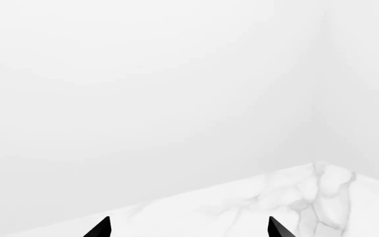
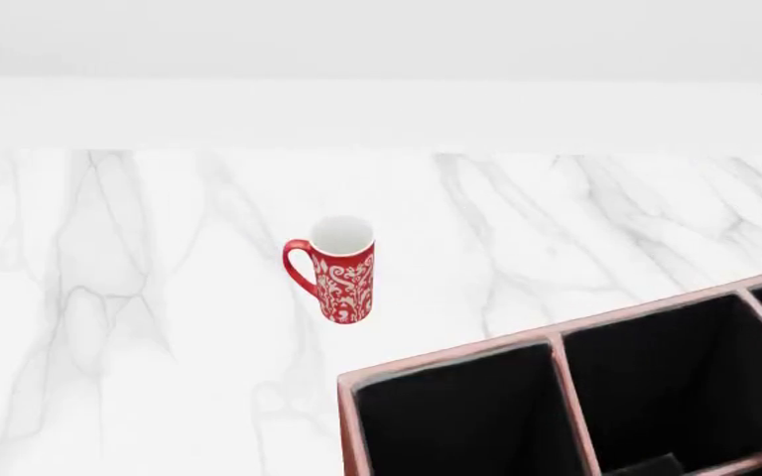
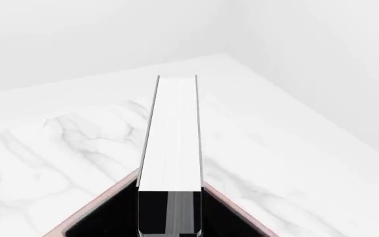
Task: Pick up the book and place it in the right compartment of the caddy.
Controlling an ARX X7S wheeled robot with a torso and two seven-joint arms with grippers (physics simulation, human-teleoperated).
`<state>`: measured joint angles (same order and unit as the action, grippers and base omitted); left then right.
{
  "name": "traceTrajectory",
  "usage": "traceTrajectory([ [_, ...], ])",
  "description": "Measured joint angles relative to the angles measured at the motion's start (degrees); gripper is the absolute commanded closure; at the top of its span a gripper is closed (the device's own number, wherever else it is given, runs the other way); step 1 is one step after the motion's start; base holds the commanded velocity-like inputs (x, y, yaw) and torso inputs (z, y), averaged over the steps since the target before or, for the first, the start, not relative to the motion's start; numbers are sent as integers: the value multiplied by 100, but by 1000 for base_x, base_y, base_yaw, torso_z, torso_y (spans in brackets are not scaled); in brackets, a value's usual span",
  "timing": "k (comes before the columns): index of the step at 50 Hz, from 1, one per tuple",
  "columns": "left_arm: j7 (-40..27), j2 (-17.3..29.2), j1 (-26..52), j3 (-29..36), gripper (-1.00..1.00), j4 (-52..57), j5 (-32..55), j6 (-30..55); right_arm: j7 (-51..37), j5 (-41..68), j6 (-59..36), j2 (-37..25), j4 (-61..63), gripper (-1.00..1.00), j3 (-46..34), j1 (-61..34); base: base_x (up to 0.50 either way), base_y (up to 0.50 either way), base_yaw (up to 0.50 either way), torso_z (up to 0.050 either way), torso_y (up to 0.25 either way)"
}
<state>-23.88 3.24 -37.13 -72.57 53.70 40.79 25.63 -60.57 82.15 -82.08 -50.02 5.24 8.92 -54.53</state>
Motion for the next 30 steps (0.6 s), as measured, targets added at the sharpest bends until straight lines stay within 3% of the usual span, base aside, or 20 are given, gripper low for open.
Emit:
traceTrajectory([
  [30, -25, 7, -4, 105, -100, -3, -96, -45, 385, -296, 517, 31, -110, 100, -217, 547, 0, 0, 0, 0, 1],
])
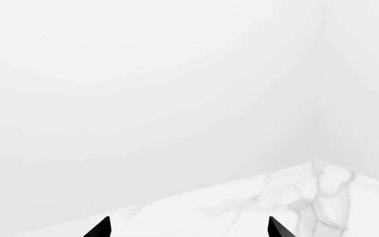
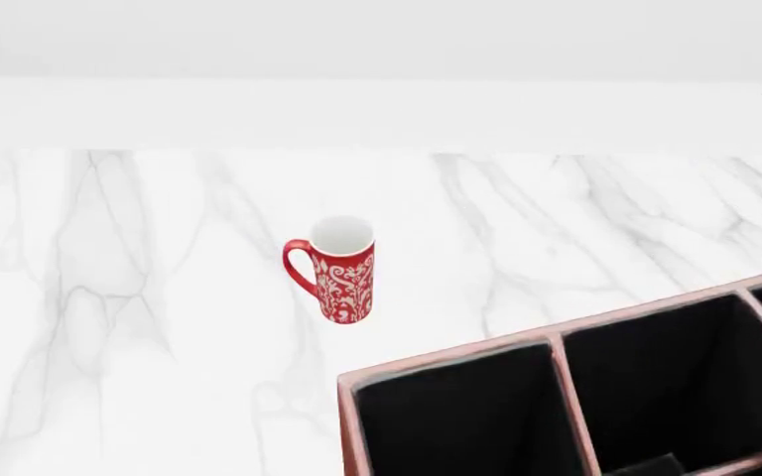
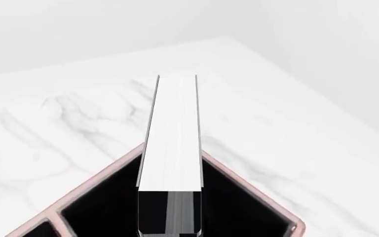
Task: Pick up the book and place it in the right compartment of the caddy.
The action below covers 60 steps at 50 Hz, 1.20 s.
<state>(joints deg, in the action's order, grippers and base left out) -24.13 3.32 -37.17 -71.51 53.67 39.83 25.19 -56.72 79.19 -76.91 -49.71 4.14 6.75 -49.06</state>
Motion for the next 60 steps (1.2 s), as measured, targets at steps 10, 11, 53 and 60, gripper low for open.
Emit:
traceTrajectory([
  [10, -8, 3, -9, 25, -100, 9, -20, -16, 127, -144, 153, 34, -80, 100, -105, 88, 0, 0, 0, 0, 1],
  [11, -8, 3, -11, 25, -100, 9, -20, -18, 142, -160, 168, 41, -88, 100, -120, 96, 0, 0, 0, 0, 0],
  [53, -27, 8, -47, 54, -100, 14, -17, -85, 346, -476, 514, 186, -431, -100, -351, 327, 0, 0, 0, 0, 1],
  [60, -31, 11, -39, 93, -100, 10, -46, -90, 378, -540, 554, 187, -450, -100, -335, 332, 0, 0, 0, 0, 0],
])
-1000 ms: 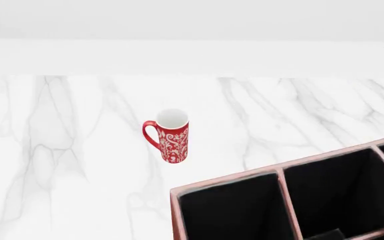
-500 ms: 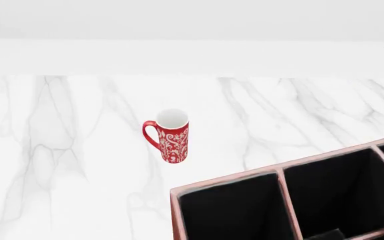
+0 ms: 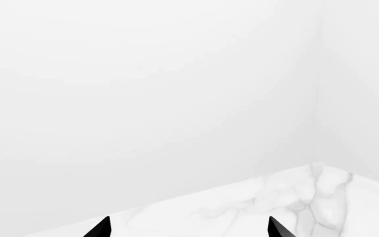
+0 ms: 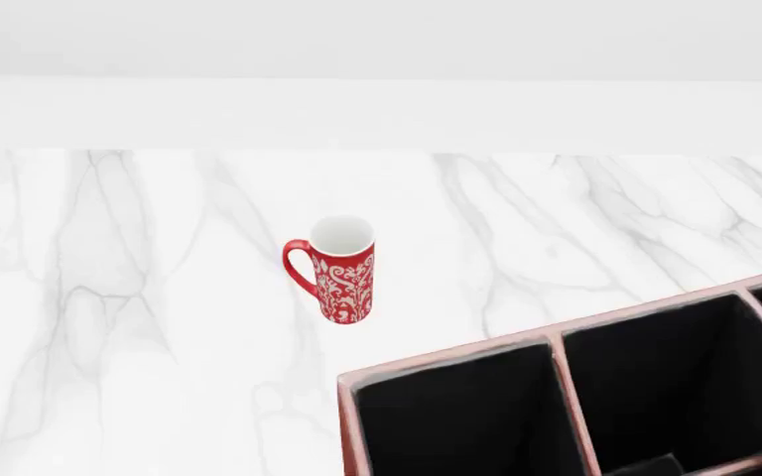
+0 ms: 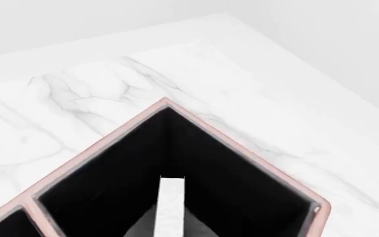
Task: Pick up the book and place it in the right compartment of the caddy.
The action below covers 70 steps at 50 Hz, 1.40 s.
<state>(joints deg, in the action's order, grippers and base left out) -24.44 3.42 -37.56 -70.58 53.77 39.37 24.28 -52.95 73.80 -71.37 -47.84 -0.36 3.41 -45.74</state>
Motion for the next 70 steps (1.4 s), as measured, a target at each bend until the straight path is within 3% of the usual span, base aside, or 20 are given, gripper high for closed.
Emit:
traceTrajectory([
  [28, -124, 153, -24, 94, -100, 107, 80, 176, -18, -21, 99, -39, 137, -100, 16, -75, 0, 0, 0, 0, 0],
  [34, -456, 591, 41, 156, -100, 293, 380, 561, -98, -39, 98, -31, 251, -100, -30, -271, 0, 0, 0, 0, 0],
  [40, -1113, 1423, 355, 542, -100, 413, 832, 1081, -122, -110, 111, 31, 296, -100, -158, -489, 0, 0, 0, 0, 0],
  [46, -1859, 2461, 1285, 1552, -100, 295, 1279, 1640, -28, -283, 197, 165, 301, -100, -390, -723, 0, 0, 0, 0, 0],
  [54, -2442, 3384, 3422, 3741, -100, -264, 1511, 2229, 280, -664, 465, 572, 142, -100, -891, -1040, 0, 0, 0, 0, 0],
  [62, -2417, 3523, 5525, 5765, -100, -1014, 1324, 2607, 618, -1009, 759, 1071, -80, -100, -1388, -1341, 0, 0, 0, 0, 0],
  [70, -2089, 3271, 7150, 7238, -100, -1799, 1016, 2776, 838, -1271, 996, 1517, -93, -100, -1806, -1559, 0, 0, 0, 0, 0],
])
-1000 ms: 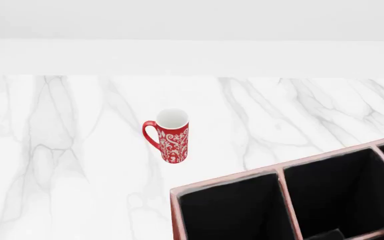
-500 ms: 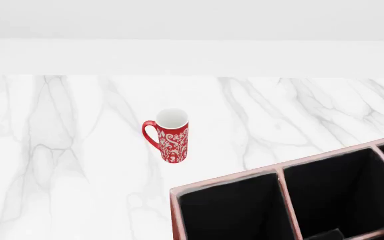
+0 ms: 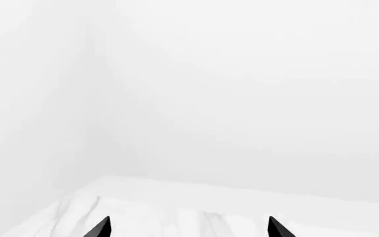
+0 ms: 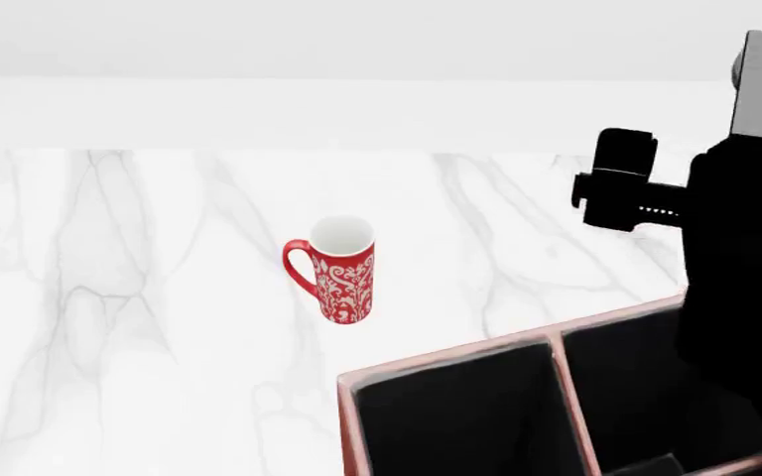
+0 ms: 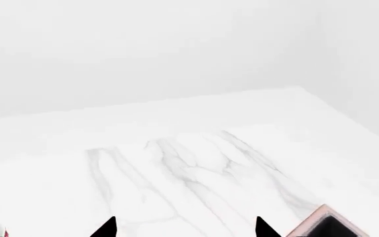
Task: Pick up the book and place it in the right compartment of the caddy.
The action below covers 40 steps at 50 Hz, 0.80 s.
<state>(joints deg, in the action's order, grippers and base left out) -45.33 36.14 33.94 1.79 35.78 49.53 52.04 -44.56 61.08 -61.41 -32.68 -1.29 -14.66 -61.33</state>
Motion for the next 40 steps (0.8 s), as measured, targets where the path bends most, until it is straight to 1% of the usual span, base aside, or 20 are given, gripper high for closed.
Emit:
traceTrajectory([
  [8, 417, -412, 1187, 1020, -100, -793, -323, -20, 117, -155, 182, 394, 111, -100, -320, -118, 0, 0, 0, 0, 0],
  [17, 871, -867, 2003, 1756, -100, -1599, -632, -215, 201, -226, 306, 713, 219, -100, -555, -178, 0, 0, 0, 0, 0],
  [27, 1249, -1244, 2486, 2256, -100, -2186, -841, -426, 209, -217, 360, 956, 373, -100, -707, -202, 0, 0, 0, 0, 0],
  [40, 1434, -1429, 2721, 2498, -100, -2430, -912, -517, 199, -207, 403, 1092, 486, -100, -798, -224, 0, 0, 0, 0, 0],
])
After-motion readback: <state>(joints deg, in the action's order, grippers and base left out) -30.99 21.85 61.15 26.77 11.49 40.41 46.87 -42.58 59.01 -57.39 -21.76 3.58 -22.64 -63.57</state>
